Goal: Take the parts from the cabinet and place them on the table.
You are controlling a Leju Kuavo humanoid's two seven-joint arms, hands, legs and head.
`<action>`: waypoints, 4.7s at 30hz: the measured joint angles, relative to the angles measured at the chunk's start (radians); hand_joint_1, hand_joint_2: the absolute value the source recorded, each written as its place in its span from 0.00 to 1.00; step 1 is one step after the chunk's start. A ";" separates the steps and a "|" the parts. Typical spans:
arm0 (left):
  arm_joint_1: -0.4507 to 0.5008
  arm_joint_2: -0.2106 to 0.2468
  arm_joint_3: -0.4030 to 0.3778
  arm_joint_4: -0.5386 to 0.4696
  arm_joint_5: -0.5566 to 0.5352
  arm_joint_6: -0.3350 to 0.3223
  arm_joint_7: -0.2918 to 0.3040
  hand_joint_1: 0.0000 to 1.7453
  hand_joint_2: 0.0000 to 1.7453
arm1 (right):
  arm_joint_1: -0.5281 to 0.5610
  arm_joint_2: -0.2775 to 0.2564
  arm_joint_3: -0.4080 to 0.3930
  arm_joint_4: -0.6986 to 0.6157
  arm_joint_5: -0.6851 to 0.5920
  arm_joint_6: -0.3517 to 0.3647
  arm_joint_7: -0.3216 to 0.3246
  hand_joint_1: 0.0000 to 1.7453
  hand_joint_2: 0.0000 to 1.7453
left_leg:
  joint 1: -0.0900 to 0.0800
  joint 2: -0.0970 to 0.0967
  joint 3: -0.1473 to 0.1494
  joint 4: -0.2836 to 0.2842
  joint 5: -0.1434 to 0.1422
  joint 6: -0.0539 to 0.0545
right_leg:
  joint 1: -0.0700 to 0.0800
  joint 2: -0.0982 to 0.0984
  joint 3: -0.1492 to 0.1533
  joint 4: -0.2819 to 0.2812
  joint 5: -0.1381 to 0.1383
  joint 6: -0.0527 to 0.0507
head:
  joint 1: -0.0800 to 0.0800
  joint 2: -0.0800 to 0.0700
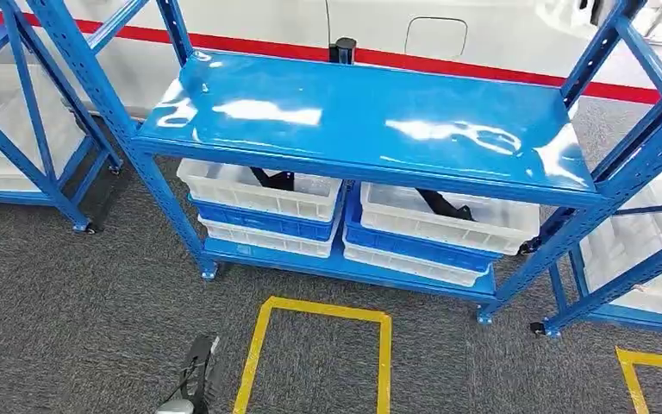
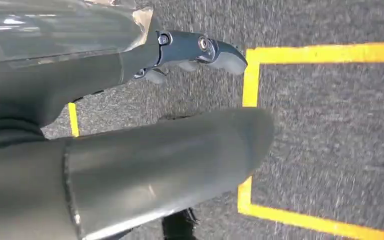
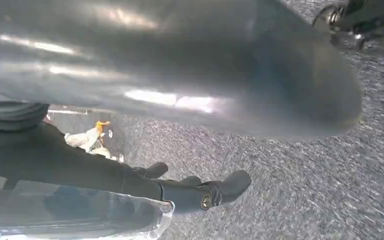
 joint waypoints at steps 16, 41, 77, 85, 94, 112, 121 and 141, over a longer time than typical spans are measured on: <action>0.003 0.003 -0.006 0.004 0.009 0.011 0.000 0.00 0.00 | 0.000 -0.002 0.000 0.001 0.006 0.000 0.000 0.00 0.00 | 0.005 -0.004 -0.158 0.317 -0.155 -0.061 | -0.008 -0.003 0.174 -0.332 0.124 -0.045 | -0.006 0.000; 0.000 0.008 -0.053 0.004 0.009 0.034 -0.023 0.00 0.00 | -0.005 -0.003 -0.001 0.001 -0.008 -0.003 -0.003 0.00 0.00 | -0.011 0.009 -0.023 0.003 0.018 0.011 | -0.007 0.002 0.184 -0.285 0.058 0.008 | -0.002 0.000; -0.001 0.009 -0.097 0.005 0.010 0.052 0.000 0.00 1.00 | -0.006 -0.008 0.000 0.001 0.006 -0.036 0.005 0.00 1.00 | -0.014 0.014 -0.004 0.006 -0.001 -0.037 | -0.008 -0.008 0.182 -0.333 0.116 -0.004 | 0.001 0.000; 0.084 0.034 -0.103 0.004 0.012 0.004 -0.009 0.00 0.00 | 0.027 -0.006 0.046 -0.016 -0.123 0.015 0.009 0.00 0.00 | -0.015 0.014 -0.004 0.006 -0.003 -0.034 | -0.009 -0.009 0.183 -0.333 0.115 -0.004 | 0.002 0.000; 0.237 0.071 -0.093 -0.010 0.043 -0.059 -0.061 0.00 0.00 | 0.087 0.002 0.141 -0.075 -0.372 0.071 -0.019 0.00 0.00 | -0.015 0.014 -0.004 0.005 -0.006 -0.035 | -0.009 -0.008 0.182 -0.333 0.114 -0.005 | 0.001 0.000; 0.426 0.121 -0.052 -0.054 0.082 -0.143 -0.128 0.00 0.00 | 0.166 0.017 0.273 -0.171 -0.701 0.145 -0.055 0.00 0.00 | -0.015 0.014 -0.001 0.005 -0.010 -0.035 | -0.009 -0.008 0.178 -0.334 0.110 -0.006 | 0.001 0.000; 0.404 0.122 -0.053 -0.059 0.079 -0.138 -0.125 0.00 1.00 | 0.160 0.018 0.277 -0.177 -0.658 0.144 -0.054 0.00 1.00 | -0.015 0.014 0.001 0.006 -0.009 -0.035 | -0.009 -0.009 0.179 -0.334 0.110 -0.005 | 0.002 0.000; 0.186 0.100 -0.128 -0.143 -0.050 -0.050 0.006 0.00 0.00 | 0.027 0.043 0.213 -0.090 -0.104 0.066 0.015 0.00 0.00 | -0.015 0.014 0.004 0.006 -0.009 -0.035 | -0.009 -0.008 0.188 -0.333 0.111 -0.005 | 0.002 0.000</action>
